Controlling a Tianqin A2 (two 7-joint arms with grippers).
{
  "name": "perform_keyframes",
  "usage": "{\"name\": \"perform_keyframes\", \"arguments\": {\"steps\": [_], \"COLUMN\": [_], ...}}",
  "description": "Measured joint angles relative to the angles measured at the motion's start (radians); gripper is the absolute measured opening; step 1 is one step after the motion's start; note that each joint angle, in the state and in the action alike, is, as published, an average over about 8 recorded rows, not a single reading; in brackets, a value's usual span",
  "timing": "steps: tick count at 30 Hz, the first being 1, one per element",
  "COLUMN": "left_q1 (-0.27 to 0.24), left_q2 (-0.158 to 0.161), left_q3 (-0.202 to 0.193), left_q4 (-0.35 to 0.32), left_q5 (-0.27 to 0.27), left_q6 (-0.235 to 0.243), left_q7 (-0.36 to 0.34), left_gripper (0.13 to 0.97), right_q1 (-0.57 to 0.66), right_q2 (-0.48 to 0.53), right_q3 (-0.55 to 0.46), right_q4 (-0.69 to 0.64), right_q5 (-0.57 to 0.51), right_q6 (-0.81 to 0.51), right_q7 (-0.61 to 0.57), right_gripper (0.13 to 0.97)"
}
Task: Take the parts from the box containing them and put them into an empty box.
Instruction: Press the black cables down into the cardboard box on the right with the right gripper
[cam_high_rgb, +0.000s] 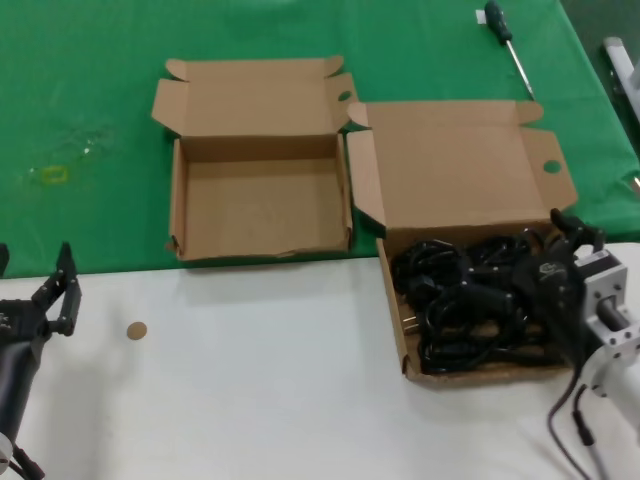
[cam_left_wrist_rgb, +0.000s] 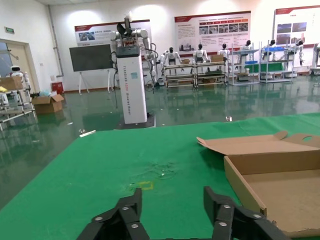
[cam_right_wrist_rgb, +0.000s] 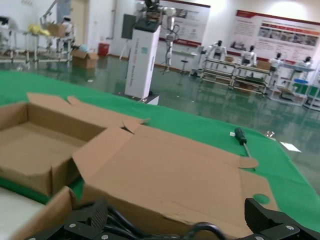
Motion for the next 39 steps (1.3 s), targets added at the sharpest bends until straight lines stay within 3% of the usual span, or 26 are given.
{"name": "perform_keyframes", "arguments": {"steps": [11, 20, 28, 39], "left_q1": [0.000, 0.000, 0.000, 0.000], "left_q2": [0.000, 0.000, 0.000, 0.000], "left_q3": [0.000, 0.000, 0.000, 0.000], "left_q4": [0.000, 0.000, 0.000, 0.000], "left_q5": [0.000, 0.000, 0.000, 0.000], "left_q6": [0.000, 0.000, 0.000, 0.000], "left_q7": [0.000, 0.000, 0.000, 0.000], "left_gripper": [0.334, 0.208, 0.181, 0.152], "right_q1": [0.026, 0.049, 0.104, 0.275], "right_q2": [0.089, 0.201, 0.344, 0.458], "right_q3": [0.063, 0.092, 0.059, -0.035], "right_q4": [-0.027, -0.025, -0.047, -0.128], "right_q5": [0.003, 0.016, -0.003, -0.030], "right_q6": [-0.147, -0.332, -0.521, -0.791], "right_q7": [-0.067, -0.183, -0.314, -0.605], "right_gripper": [0.966, 0.966, 0.966, 0.966]}}
